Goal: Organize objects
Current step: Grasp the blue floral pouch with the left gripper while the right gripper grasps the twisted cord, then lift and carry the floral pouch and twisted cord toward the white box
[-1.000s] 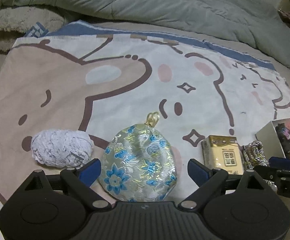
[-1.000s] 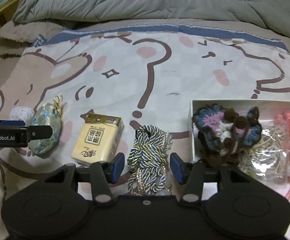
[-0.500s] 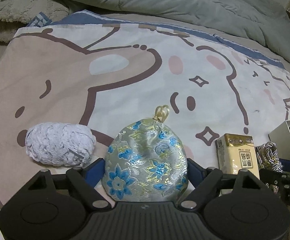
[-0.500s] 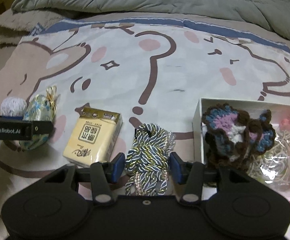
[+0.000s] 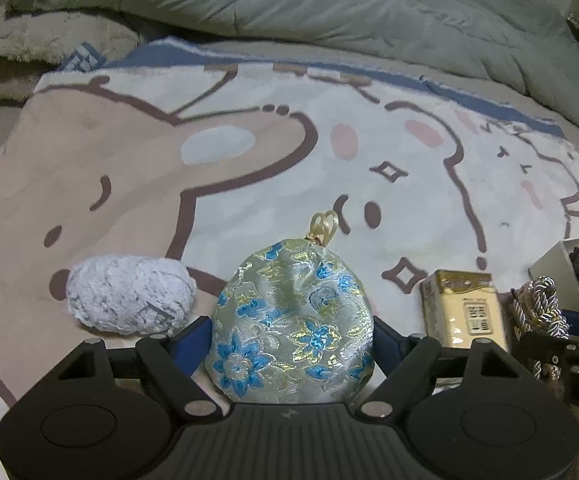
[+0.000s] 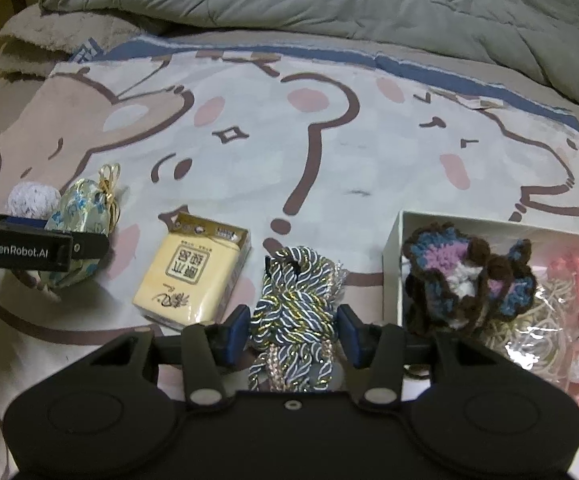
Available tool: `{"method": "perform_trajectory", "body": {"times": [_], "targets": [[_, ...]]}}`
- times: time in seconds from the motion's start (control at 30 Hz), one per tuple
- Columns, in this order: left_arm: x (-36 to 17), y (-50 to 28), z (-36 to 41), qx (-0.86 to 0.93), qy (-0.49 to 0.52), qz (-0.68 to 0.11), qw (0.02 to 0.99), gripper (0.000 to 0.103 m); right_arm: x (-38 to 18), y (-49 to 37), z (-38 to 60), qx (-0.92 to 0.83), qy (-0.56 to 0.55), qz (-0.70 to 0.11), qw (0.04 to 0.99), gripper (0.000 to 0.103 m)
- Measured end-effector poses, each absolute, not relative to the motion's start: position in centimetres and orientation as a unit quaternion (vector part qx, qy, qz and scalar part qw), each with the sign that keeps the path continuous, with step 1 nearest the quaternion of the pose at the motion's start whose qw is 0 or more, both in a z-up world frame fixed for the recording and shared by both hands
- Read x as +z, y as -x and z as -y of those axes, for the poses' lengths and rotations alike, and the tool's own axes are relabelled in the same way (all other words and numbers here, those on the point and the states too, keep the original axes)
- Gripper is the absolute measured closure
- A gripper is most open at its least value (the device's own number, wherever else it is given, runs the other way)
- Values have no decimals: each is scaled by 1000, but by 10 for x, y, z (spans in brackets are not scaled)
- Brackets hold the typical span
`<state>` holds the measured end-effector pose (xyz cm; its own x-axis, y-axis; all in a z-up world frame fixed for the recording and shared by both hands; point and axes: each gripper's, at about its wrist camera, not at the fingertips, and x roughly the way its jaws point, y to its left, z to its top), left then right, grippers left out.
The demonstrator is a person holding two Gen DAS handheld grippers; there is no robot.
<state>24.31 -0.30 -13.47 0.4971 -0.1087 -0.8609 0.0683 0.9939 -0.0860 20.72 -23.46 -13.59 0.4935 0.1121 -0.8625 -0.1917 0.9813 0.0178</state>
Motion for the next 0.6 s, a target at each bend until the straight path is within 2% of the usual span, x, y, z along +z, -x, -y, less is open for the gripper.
{"method": "perform_trajectory", "body": {"times": [0.6], "targets": [[-62, -188, 13, -77, 27, -432, 898, 21, -72, -160, 243, 102, 34, -424, 899, 55]]}}
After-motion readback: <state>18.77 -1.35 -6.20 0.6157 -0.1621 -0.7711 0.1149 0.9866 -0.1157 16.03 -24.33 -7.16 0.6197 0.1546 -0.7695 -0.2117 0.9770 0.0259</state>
